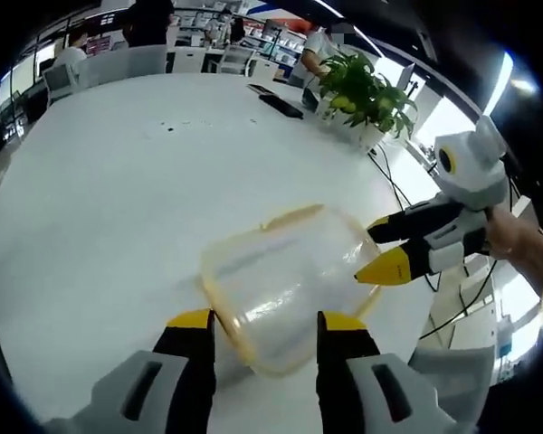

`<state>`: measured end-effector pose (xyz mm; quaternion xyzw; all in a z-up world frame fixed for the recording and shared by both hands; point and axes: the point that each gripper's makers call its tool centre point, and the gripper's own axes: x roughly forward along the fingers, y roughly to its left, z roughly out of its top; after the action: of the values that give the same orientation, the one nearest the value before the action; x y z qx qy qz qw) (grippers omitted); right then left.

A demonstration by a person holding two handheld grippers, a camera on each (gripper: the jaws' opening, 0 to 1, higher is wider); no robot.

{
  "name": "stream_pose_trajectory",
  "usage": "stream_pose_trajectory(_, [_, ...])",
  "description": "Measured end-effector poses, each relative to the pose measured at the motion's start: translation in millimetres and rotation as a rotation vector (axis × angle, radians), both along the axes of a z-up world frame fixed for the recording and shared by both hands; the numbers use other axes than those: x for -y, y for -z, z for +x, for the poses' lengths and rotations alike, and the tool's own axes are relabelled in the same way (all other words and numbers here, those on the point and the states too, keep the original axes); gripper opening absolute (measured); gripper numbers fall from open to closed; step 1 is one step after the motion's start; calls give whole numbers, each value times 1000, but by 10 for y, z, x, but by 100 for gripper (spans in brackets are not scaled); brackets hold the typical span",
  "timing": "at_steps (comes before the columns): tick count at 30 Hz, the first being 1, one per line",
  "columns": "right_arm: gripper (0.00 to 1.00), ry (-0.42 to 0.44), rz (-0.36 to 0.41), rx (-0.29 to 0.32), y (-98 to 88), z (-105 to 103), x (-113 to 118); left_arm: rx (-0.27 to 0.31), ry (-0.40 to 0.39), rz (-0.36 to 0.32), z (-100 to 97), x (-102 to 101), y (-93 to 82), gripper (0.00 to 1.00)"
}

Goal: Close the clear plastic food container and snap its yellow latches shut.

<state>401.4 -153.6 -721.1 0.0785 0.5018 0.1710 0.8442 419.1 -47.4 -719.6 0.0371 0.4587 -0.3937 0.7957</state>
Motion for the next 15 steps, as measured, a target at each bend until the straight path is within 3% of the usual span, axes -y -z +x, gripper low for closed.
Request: stream_pose_trajectory(15, [44,-3,3,-3,-2,-134,-181,-9,-7,-4,-109,-226,-9,37])
